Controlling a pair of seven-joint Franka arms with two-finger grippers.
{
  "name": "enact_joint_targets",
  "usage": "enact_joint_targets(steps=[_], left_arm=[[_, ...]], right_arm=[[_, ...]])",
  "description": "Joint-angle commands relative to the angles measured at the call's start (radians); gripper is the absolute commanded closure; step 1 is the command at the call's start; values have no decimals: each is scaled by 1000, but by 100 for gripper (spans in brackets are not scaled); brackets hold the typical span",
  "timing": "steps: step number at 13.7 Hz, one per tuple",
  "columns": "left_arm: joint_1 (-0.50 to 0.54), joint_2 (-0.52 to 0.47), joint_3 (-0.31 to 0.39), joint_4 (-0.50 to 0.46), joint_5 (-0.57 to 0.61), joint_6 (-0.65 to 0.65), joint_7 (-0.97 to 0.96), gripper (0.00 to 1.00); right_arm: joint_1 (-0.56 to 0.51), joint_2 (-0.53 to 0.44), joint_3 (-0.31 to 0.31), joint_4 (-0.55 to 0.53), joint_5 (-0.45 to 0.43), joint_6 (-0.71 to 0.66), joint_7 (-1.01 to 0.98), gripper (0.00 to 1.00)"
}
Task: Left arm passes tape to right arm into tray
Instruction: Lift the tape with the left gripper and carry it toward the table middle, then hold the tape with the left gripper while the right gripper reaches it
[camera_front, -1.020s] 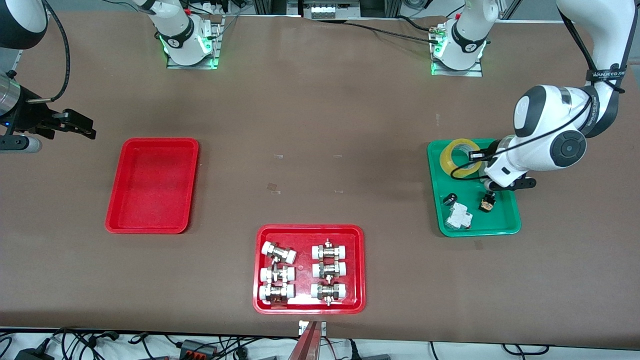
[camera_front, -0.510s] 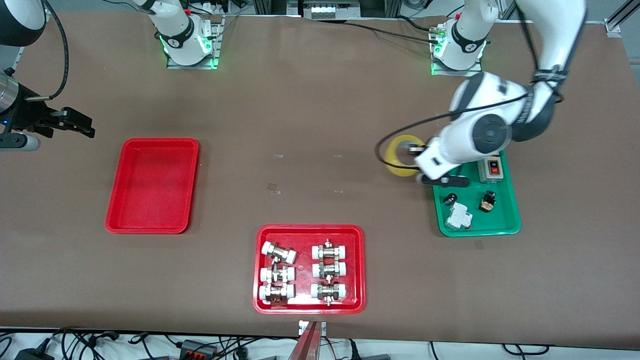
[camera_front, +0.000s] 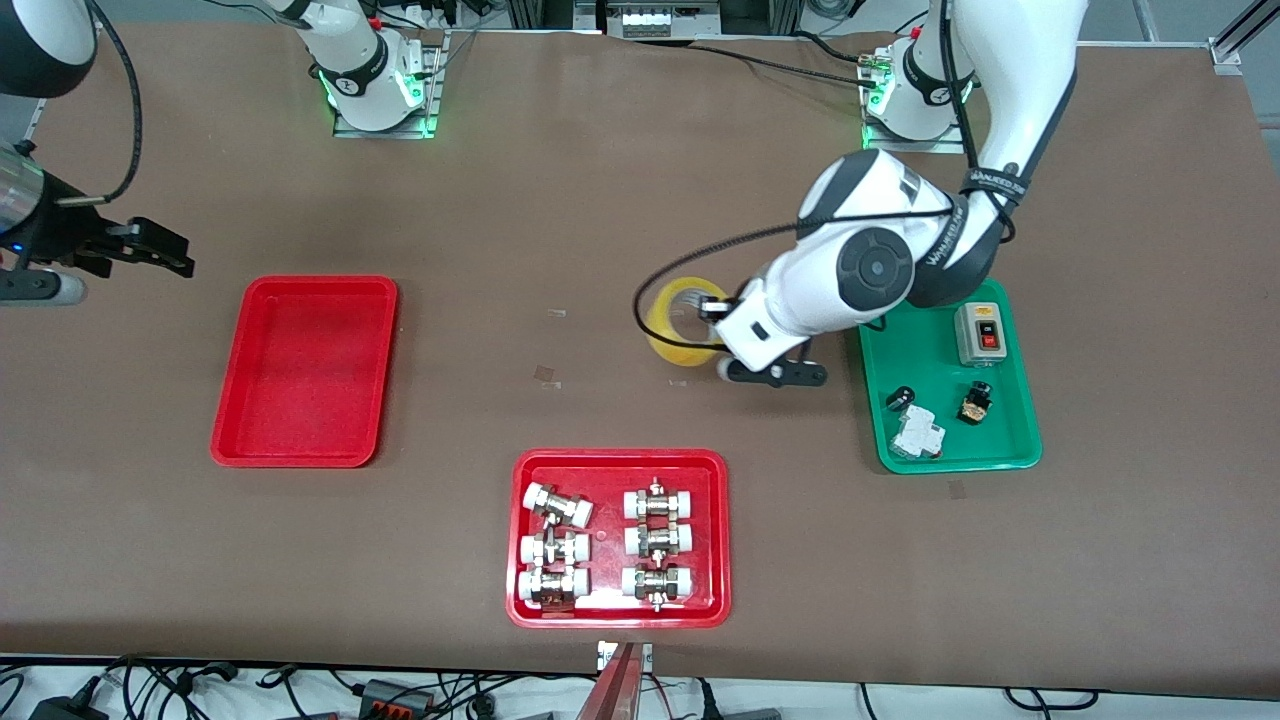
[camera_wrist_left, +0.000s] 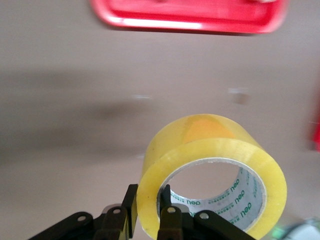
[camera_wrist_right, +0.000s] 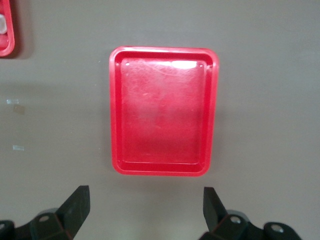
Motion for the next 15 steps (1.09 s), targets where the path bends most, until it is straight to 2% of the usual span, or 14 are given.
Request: enact_joint_targets(steps=[1, 4, 7, 8, 11, 13, 15], left_arm=[[-38, 48, -9, 105, -100, 77, -16, 92], [-96, 116, -11, 111, -114, 243, -33, 90], [-160, 146, -9, 116, -134, 381, -199, 94], [-171, 163, -9, 119, -135, 406, -231, 94], [-239, 196, -6, 117, -132, 588, -385, 94], [-245, 196, -5, 119, -131, 599, -409, 93], [-265, 196, 1, 117, -129, 602, -418, 93]], right_arm=[[64, 58, 1, -2, 54, 29, 9, 0], [97, 120, 1, 1, 185, 55, 7, 0], [141, 161, 1, 1, 371, 107, 7, 0], [155, 175, 1, 3, 410, 129, 6, 0], [204, 233, 1, 44, 464, 161, -6, 0], [212, 264, 1, 66, 563, 161, -22, 0], [215, 287, 1, 85, 616, 161, -58, 0]])
